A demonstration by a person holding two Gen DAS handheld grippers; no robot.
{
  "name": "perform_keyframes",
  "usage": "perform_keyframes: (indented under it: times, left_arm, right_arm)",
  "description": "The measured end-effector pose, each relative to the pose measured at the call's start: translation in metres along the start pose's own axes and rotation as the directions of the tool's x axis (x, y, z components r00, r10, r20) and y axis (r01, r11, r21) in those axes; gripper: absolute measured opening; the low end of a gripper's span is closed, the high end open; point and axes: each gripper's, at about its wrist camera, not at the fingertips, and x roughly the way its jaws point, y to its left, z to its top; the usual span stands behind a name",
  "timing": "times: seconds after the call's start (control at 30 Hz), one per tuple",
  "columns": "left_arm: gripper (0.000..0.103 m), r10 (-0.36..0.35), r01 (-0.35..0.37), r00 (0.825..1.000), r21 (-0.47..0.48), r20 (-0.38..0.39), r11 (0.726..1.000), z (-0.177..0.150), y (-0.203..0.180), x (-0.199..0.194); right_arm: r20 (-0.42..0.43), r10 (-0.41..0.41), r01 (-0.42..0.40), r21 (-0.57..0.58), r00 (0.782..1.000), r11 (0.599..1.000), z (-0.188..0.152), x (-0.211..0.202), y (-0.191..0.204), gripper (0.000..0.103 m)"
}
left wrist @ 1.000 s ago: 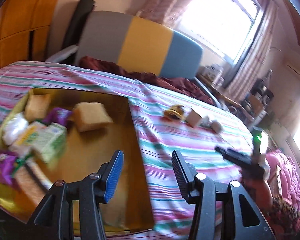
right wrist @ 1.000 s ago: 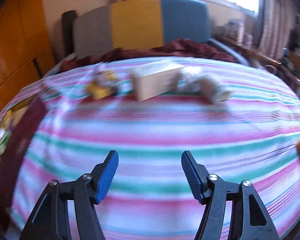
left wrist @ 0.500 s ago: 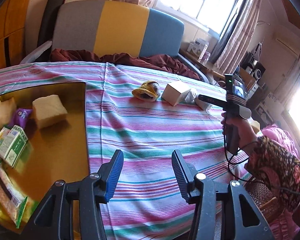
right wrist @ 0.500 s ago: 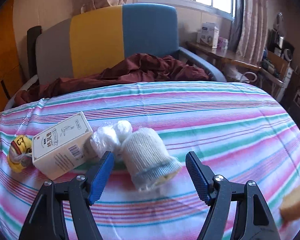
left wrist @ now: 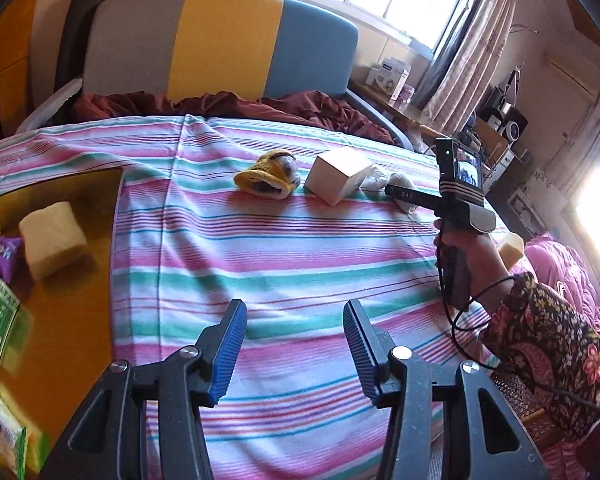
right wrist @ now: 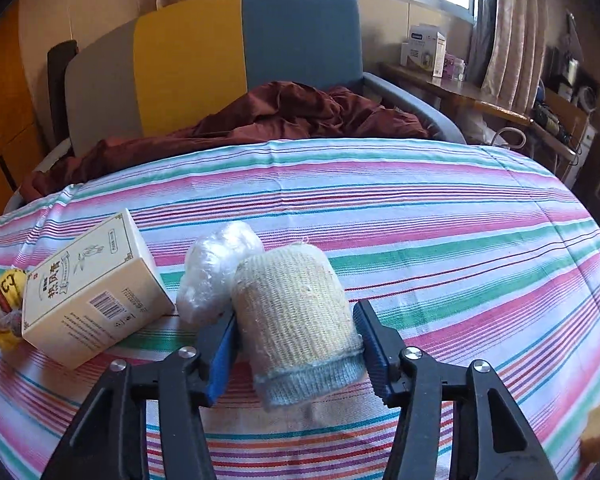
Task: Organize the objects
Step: 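Move both open tools toward the remaining items on the bed, then grasp the yellow knitted doll with the left tool while the right tool grasps the sock-wrapped bottle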
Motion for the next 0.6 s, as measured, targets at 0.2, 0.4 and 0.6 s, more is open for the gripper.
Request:
perform_keyframes:
  times: [0.2,0.4,0.6]
  left_arm:
    - [0.051,0.005,-0.005,1.000,0.019,-0.010,1.000,0.017,-0.005,0.014]
    - [0.051,0.037,-0.037,0.999,0.063,-0.008,0.997,0.041,-0.009,0.034]
    - [0.054,0.100,-0.097,0.994,0.092,-0.031,0.991,0.075,-0.009,0.074]
  right_arm:
    - [0.045,-0.048,0.048,0.007,0.998,0.999,-0.008,-0.018,0.003,0.053]
    - [0.072,-0.071,0.068,0.040,0.995,0.997,-0.025,-0.042,0.004,0.052]
    - [0.053,-0.025,0.023,0.041,0.998,0.999,-0.044,-0.055,0.015,0.053]
